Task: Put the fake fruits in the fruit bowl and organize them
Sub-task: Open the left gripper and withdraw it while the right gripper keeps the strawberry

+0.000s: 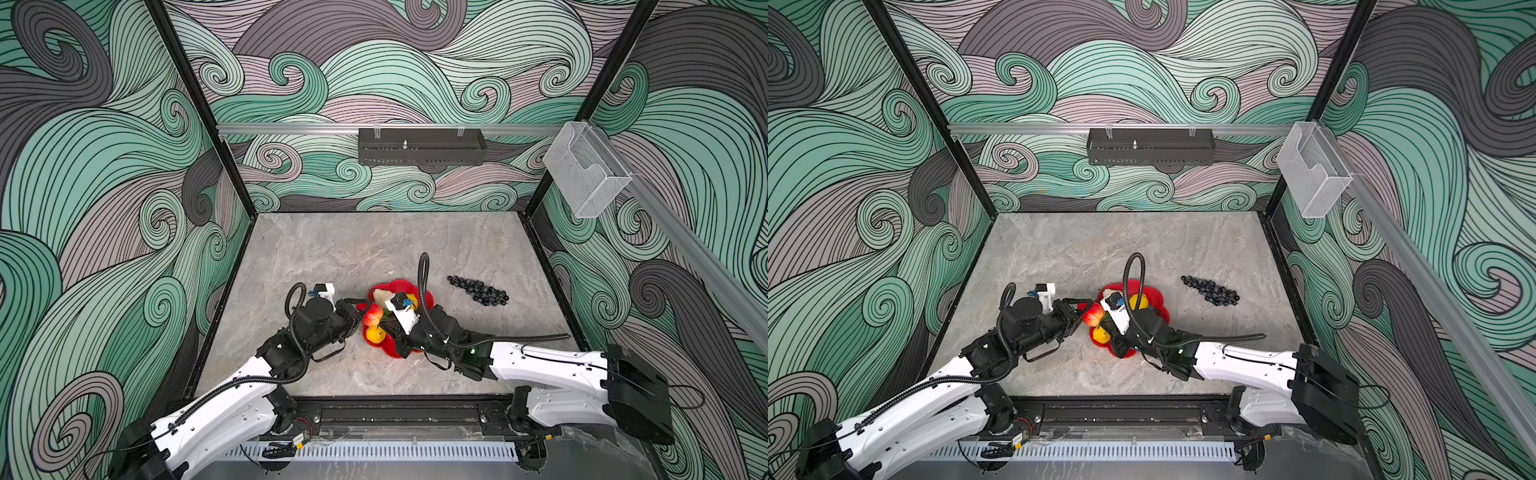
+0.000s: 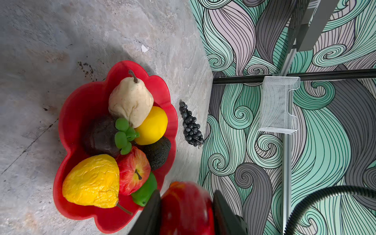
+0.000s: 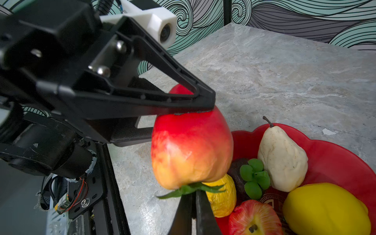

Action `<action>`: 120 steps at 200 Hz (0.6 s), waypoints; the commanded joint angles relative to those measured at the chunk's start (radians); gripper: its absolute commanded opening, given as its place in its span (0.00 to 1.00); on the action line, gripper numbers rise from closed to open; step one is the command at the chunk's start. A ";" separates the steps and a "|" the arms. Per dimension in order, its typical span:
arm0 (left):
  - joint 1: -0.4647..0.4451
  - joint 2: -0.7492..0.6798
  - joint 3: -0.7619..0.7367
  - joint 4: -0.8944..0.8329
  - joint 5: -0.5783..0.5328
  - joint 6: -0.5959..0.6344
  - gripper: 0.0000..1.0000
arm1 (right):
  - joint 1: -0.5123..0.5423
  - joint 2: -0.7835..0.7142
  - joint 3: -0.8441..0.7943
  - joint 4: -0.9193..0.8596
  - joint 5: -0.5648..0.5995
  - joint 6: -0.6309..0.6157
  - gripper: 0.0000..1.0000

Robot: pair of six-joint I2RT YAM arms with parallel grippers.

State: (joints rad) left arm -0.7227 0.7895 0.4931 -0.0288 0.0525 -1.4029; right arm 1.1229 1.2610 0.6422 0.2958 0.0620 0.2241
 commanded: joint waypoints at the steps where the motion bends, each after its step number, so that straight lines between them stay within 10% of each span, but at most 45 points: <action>1: 0.000 0.003 0.009 0.024 0.021 0.019 0.37 | 0.005 0.008 0.035 -0.021 0.027 -0.003 0.00; 76: 0.014 -0.097 0.086 -0.193 -0.110 0.307 0.85 | 0.004 -0.094 0.075 -0.365 0.103 0.045 0.00; 120: 0.035 -0.209 0.129 -0.431 -0.339 0.539 0.91 | 0.004 -0.164 0.140 -0.727 0.065 0.113 0.00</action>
State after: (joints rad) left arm -0.7063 0.6342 0.5911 -0.2783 -0.1104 -1.0534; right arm 1.1240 1.1297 0.7284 -0.1692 0.1337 0.2764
